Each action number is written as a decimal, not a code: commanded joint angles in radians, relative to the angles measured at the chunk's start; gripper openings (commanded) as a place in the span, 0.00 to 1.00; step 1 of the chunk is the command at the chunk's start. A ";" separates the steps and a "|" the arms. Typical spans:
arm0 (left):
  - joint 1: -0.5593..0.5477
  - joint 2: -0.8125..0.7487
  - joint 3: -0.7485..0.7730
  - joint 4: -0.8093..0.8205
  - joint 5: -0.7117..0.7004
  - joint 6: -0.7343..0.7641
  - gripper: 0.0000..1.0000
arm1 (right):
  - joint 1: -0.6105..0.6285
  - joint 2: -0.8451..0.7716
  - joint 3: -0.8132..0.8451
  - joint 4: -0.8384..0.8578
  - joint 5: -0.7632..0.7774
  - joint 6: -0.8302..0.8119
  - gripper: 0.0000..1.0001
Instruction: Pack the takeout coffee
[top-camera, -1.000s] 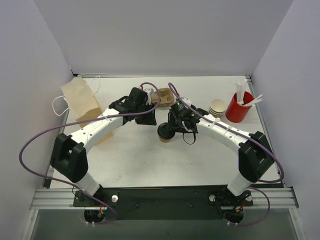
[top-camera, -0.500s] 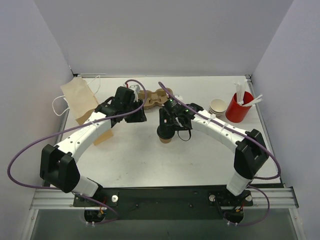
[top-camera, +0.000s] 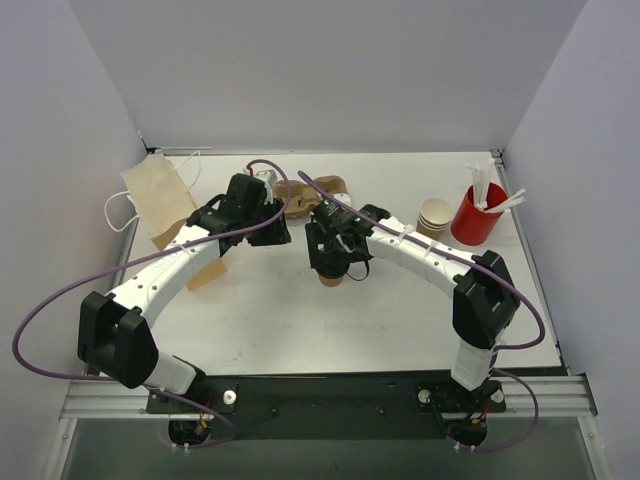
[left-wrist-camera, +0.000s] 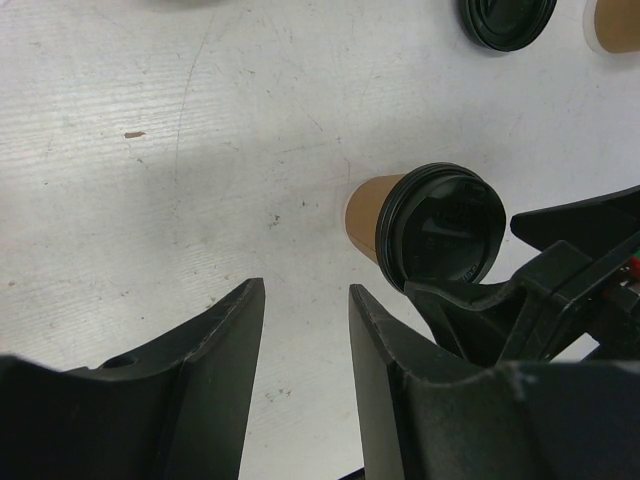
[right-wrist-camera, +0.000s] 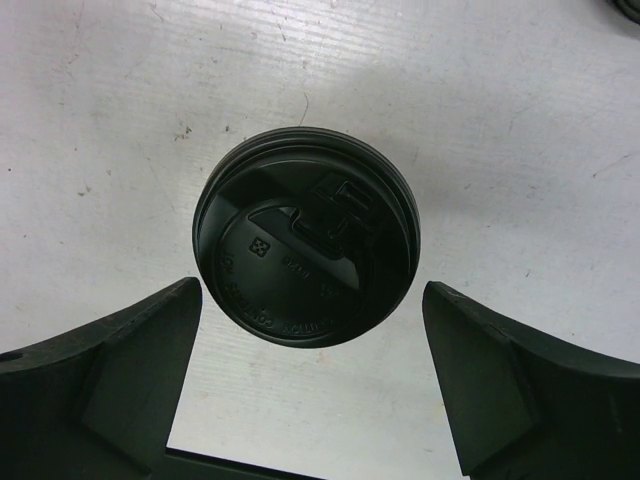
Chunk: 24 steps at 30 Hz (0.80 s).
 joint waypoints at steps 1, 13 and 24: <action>0.008 -0.034 0.004 0.034 0.010 0.000 0.49 | 0.011 0.018 0.055 -0.059 0.065 -0.021 0.87; 0.011 -0.029 0.002 0.036 0.012 -0.001 0.49 | 0.016 0.069 0.099 -0.067 0.063 -0.045 0.88; 0.018 -0.028 -0.007 0.039 0.015 0.003 0.49 | 0.019 0.087 0.108 -0.079 0.097 -0.039 0.79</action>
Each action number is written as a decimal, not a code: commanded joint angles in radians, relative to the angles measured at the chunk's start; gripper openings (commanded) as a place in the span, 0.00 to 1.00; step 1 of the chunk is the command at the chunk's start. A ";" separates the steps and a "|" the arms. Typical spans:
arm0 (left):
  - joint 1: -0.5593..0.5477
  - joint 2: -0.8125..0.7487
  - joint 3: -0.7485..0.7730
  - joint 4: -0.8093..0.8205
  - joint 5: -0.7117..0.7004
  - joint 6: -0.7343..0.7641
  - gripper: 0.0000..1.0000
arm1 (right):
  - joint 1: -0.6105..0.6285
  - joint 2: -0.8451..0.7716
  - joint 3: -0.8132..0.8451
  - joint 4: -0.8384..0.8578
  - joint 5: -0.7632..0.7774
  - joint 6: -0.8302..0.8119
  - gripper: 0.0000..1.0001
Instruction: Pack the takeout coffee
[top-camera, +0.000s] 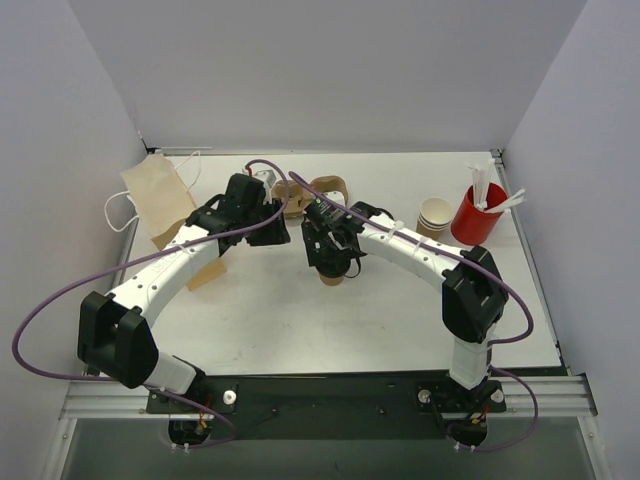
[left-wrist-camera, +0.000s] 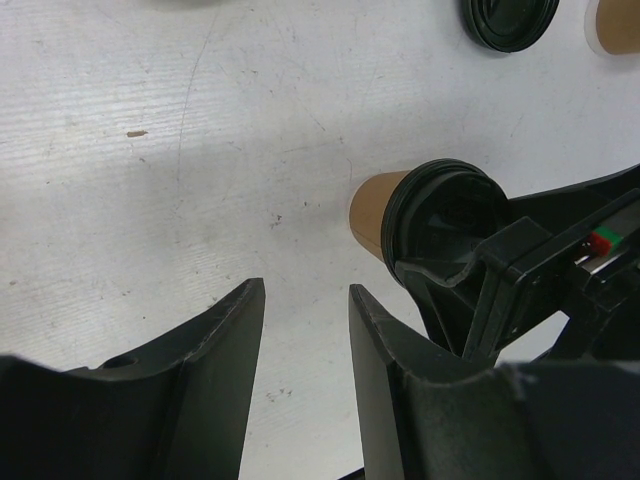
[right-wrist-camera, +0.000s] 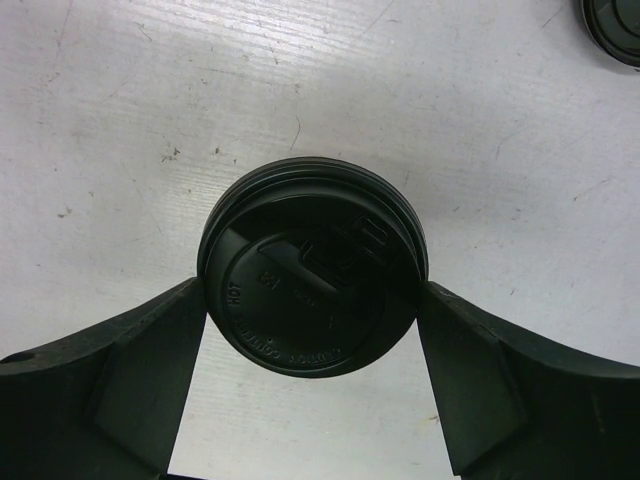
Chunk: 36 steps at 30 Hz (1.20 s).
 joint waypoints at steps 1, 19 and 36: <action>0.012 -0.026 -0.005 0.040 0.012 0.003 0.49 | 0.010 0.021 0.033 -0.051 0.048 -0.006 0.77; 0.018 -0.028 -0.014 0.051 0.033 0.009 0.49 | -0.023 -0.152 -0.101 -0.069 0.085 0.042 0.67; 0.015 0.003 -0.014 0.088 0.107 0.032 0.49 | -0.537 -0.703 -0.581 -0.072 0.059 0.036 0.66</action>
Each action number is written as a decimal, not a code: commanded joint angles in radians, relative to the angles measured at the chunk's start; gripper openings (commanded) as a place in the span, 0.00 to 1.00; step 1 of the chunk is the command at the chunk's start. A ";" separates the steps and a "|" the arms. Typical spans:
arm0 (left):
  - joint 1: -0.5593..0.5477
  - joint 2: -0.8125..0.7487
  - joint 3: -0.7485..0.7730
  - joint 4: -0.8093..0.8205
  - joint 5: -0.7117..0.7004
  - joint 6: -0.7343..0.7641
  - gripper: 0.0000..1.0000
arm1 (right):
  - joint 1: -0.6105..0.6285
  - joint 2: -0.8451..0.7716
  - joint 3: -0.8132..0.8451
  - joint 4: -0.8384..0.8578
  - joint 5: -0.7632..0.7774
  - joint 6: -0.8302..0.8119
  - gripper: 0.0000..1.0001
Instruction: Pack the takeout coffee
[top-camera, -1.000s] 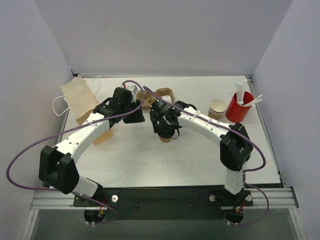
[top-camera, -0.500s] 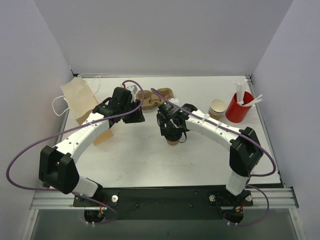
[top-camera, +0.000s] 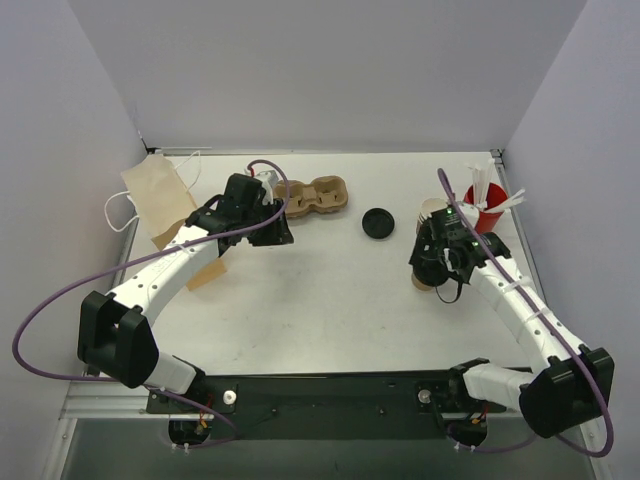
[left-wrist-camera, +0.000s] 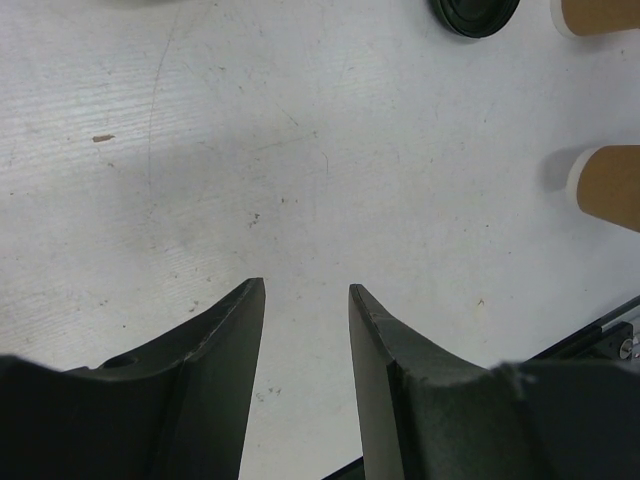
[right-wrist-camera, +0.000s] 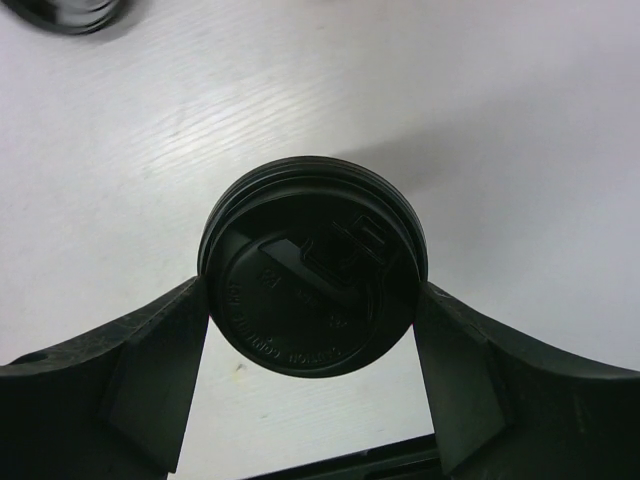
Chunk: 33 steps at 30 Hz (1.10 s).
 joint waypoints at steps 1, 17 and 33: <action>0.003 0.003 0.002 0.056 0.042 0.021 0.49 | -0.142 -0.056 -0.081 -0.032 0.007 -0.042 0.65; 0.003 -0.005 0.006 0.052 0.059 0.031 0.49 | -0.390 -0.054 -0.196 0.040 -0.129 -0.087 0.72; 0.005 -0.004 0.024 0.042 0.059 0.035 0.49 | -0.392 -0.084 -0.130 -0.027 -0.115 -0.096 0.94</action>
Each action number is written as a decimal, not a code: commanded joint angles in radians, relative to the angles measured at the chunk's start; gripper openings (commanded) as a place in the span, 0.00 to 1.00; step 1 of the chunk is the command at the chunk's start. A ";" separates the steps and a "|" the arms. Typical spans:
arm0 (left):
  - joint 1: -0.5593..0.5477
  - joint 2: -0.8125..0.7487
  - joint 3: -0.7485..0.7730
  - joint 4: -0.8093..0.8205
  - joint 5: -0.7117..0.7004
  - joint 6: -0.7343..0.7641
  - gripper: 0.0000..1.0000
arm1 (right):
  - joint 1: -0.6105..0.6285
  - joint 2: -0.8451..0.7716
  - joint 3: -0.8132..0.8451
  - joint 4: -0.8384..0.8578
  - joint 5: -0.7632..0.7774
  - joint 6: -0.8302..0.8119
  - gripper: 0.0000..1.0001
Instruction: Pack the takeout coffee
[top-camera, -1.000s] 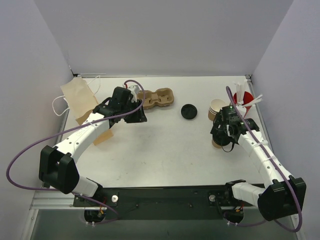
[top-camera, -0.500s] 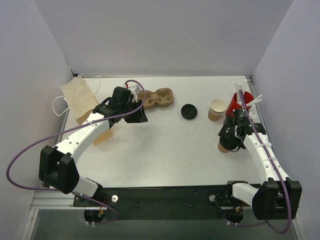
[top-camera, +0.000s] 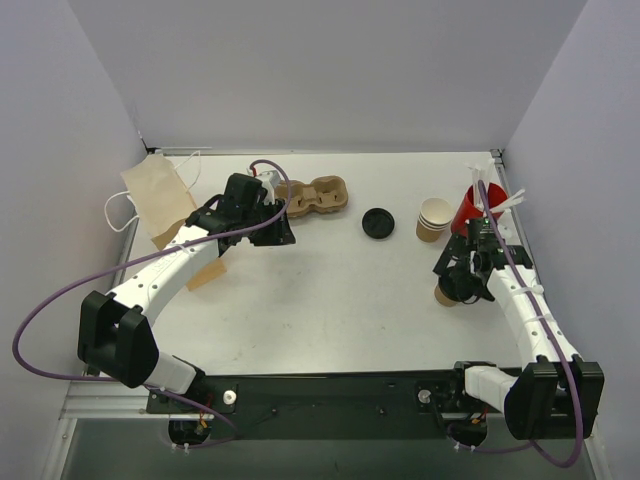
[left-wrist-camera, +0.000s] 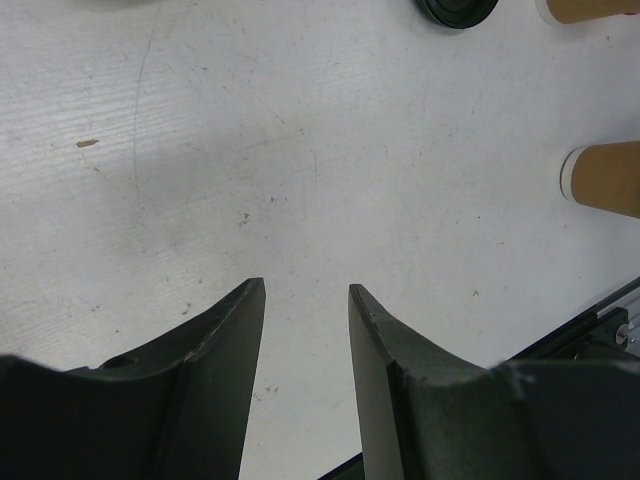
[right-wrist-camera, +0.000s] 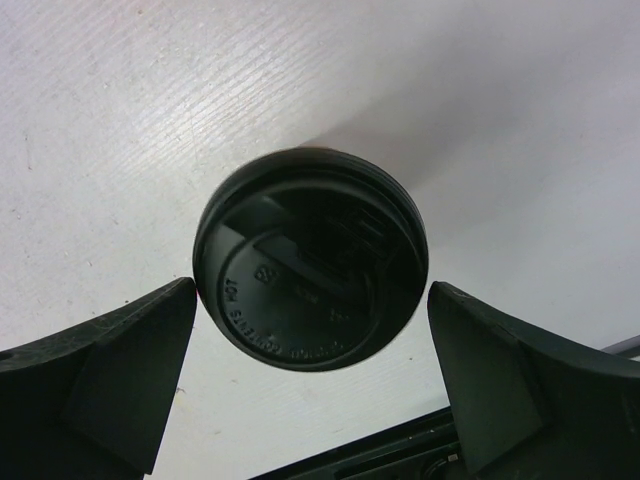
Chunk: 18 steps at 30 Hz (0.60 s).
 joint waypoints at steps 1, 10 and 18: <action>0.005 -0.005 0.027 0.031 0.017 0.015 0.49 | -0.003 -0.016 0.054 -0.062 0.006 -0.011 0.94; 0.005 -0.002 0.041 0.030 0.025 0.016 0.50 | -0.002 -0.025 0.105 -0.083 0.007 -0.001 0.95; 0.005 -0.006 0.117 -0.001 0.040 0.019 0.49 | 0.055 -0.066 0.216 -0.143 0.034 0.012 0.95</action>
